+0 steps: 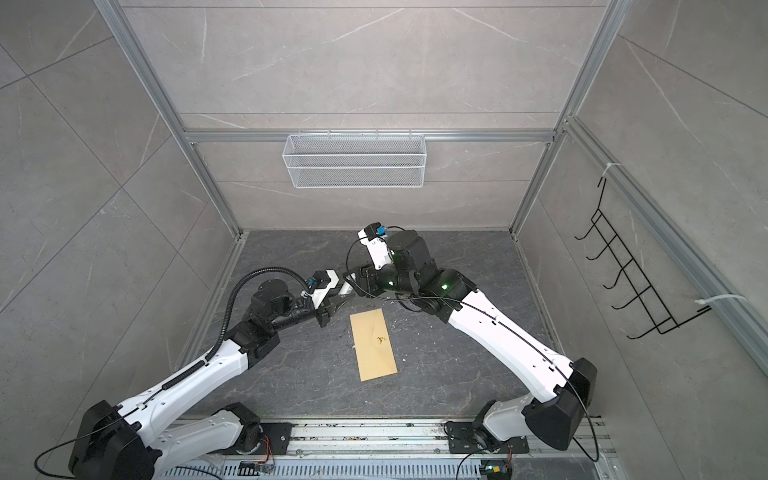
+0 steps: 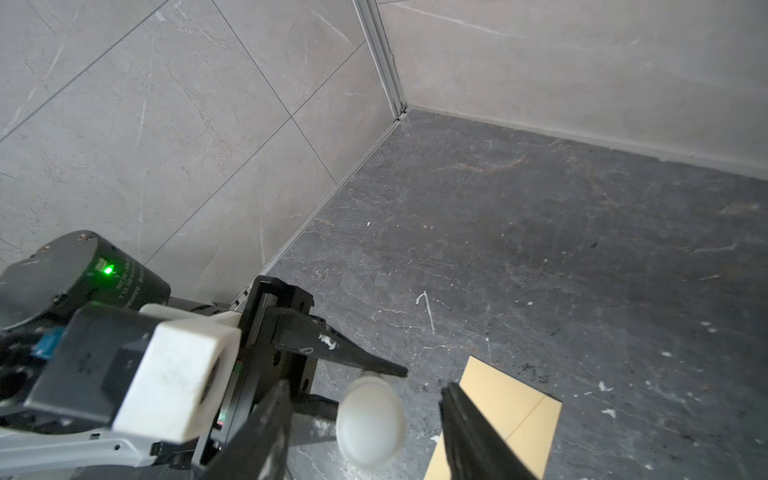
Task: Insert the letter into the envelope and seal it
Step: 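Pull the cap off with the right gripper away from the left gripper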
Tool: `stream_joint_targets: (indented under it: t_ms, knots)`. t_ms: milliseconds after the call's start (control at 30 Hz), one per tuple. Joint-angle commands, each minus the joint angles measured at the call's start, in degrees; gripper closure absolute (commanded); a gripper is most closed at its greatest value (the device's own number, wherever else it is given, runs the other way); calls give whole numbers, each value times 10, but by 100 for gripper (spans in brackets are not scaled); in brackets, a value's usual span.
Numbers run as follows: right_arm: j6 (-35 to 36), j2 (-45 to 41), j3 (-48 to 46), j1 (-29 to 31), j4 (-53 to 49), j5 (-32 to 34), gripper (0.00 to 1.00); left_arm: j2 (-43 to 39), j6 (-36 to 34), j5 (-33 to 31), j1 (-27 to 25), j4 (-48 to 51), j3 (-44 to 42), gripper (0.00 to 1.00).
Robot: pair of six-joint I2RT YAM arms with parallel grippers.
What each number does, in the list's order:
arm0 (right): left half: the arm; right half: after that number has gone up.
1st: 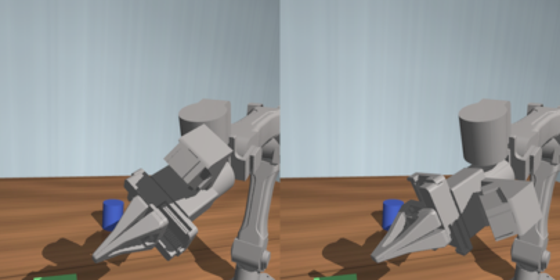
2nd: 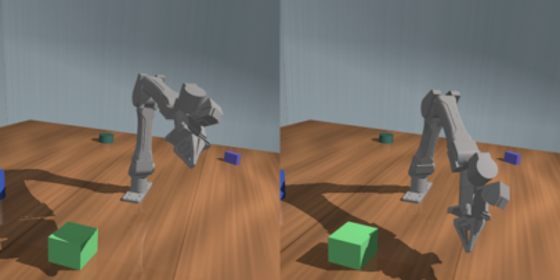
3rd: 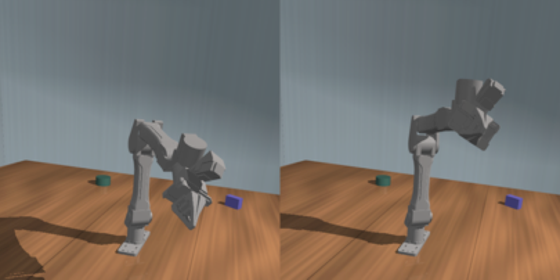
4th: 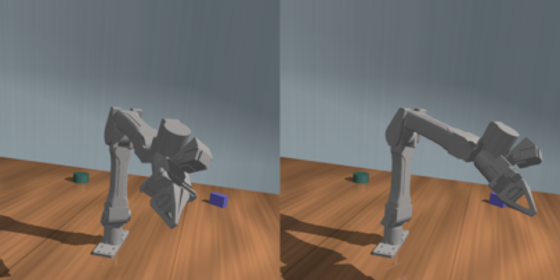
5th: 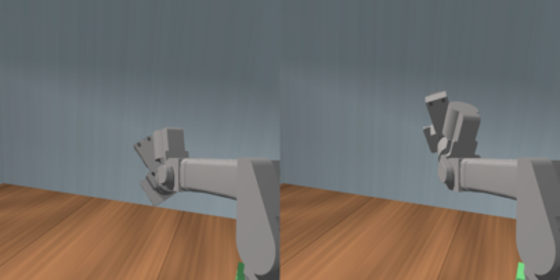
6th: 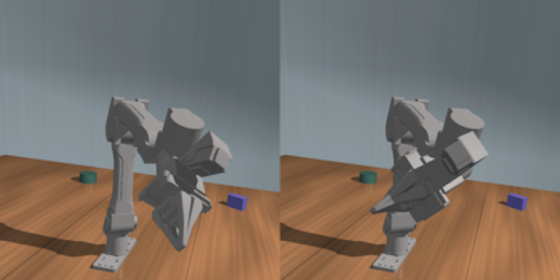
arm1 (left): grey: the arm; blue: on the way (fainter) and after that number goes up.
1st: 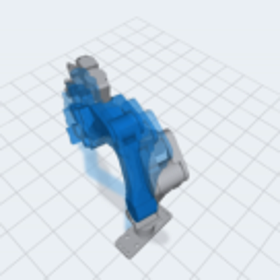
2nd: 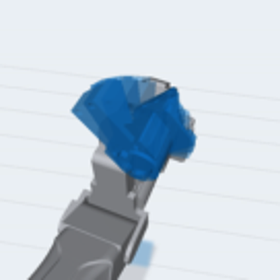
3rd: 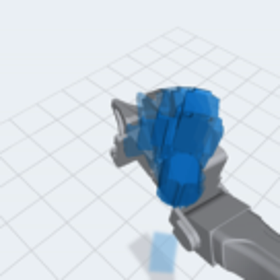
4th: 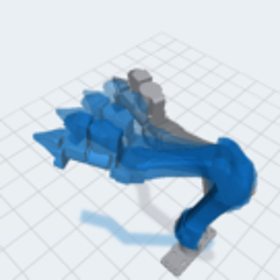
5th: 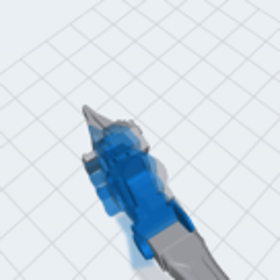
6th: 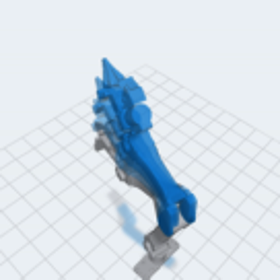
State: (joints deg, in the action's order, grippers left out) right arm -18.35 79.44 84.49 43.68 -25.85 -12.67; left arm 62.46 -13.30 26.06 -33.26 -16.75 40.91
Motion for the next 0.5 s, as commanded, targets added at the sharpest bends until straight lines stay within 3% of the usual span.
stream_joint_targets:
  t_ms: [0,267,467]
  knots:
    - [28,-49,-11,-1,20,48,27,-5,-4,11,-1,-30,-4,100]
    - [49,-79,-13,-26,-14,109,1,-9,35,3,-1,-51,-13,100]
    - [53,-60,-8,-52,-62,162,1,-23,96,-13,-1,-28,-10,100]
